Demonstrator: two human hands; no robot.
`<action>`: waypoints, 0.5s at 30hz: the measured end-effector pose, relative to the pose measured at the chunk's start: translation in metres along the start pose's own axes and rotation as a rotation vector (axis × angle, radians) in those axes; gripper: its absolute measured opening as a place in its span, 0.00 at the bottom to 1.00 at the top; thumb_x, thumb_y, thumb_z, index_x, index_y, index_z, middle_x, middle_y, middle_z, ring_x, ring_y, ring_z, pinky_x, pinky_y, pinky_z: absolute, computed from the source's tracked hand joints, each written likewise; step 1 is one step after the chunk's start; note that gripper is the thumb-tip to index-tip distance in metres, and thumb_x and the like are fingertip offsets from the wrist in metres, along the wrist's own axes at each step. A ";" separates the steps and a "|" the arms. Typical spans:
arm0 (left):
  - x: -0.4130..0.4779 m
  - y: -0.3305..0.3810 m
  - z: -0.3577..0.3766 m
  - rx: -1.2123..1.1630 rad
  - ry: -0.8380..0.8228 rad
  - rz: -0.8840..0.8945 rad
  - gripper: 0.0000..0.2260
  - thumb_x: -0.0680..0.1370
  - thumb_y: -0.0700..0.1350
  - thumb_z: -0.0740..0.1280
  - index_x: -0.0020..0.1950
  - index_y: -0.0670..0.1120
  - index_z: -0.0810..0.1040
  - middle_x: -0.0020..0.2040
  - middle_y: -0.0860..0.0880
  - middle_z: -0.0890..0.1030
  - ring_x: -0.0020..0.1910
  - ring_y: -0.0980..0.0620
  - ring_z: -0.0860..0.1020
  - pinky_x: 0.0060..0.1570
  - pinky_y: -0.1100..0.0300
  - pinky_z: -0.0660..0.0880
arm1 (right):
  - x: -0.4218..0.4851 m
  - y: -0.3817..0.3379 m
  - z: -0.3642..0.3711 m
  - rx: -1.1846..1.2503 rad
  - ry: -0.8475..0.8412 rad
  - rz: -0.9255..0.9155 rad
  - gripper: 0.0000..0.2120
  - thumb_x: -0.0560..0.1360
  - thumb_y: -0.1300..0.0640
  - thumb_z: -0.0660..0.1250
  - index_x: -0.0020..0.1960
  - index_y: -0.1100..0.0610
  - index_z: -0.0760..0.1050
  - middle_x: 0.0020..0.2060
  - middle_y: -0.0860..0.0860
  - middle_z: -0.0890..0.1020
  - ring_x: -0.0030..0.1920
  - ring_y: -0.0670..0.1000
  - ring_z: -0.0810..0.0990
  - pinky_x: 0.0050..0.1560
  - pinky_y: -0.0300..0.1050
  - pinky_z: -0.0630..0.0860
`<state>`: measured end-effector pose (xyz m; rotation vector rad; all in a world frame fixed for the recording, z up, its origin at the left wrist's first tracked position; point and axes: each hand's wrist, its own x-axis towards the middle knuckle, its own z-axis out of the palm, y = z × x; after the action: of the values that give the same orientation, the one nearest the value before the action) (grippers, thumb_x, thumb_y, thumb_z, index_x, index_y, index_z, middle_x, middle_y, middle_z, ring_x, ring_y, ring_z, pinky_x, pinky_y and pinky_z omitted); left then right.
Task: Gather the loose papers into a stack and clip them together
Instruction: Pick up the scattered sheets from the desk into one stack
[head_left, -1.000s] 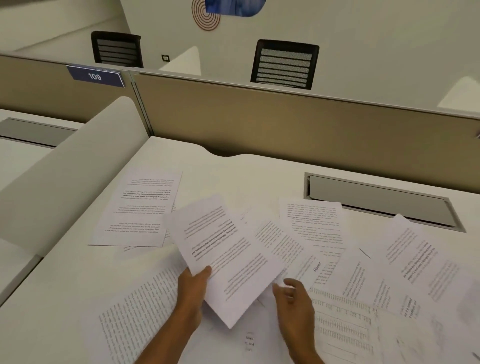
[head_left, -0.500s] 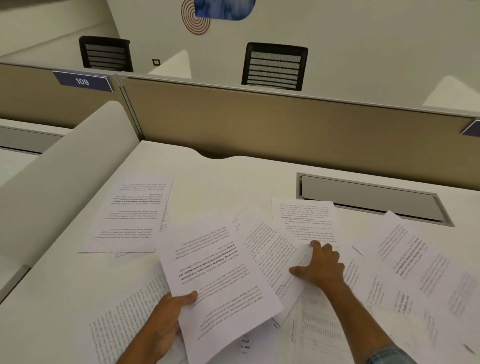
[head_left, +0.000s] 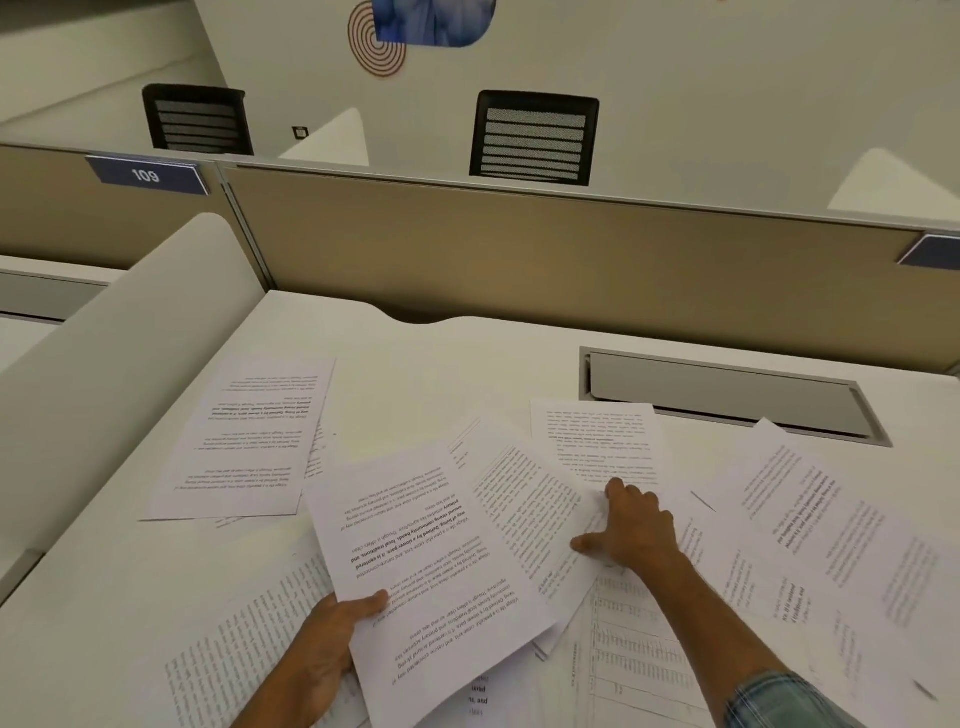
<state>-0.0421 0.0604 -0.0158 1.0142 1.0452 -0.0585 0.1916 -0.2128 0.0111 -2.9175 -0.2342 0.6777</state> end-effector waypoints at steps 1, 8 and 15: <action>-0.001 0.000 0.001 0.002 -0.004 -0.002 0.14 0.78 0.33 0.70 0.63 0.41 0.79 0.51 0.43 0.85 0.48 0.41 0.82 0.47 0.51 0.79 | 0.000 0.000 0.001 0.021 -0.001 -0.002 0.46 0.63 0.33 0.77 0.72 0.53 0.64 0.68 0.53 0.75 0.68 0.56 0.72 0.68 0.56 0.72; -0.004 0.001 0.001 0.015 -0.002 -0.002 0.17 0.78 0.35 0.70 0.67 0.40 0.79 0.62 0.38 0.83 0.55 0.37 0.82 0.49 0.50 0.79 | -0.004 -0.001 0.005 0.127 0.018 0.042 0.46 0.64 0.39 0.80 0.74 0.55 0.63 0.70 0.57 0.68 0.70 0.59 0.68 0.69 0.59 0.73; -0.002 0.000 0.003 -0.015 -0.003 -0.001 0.19 0.78 0.33 0.69 0.69 0.37 0.77 0.65 0.35 0.81 0.58 0.37 0.80 0.54 0.49 0.77 | -0.006 -0.001 0.006 0.267 -0.017 0.045 0.40 0.64 0.45 0.81 0.69 0.54 0.65 0.62 0.53 0.77 0.62 0.57 0.78 0.60 0.55 0.81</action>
<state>-0.0415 0.0575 -0.0138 0.9998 1.0425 -0.0532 0.1840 -0.2124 0.0086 -2.6704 -0.0727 0.6827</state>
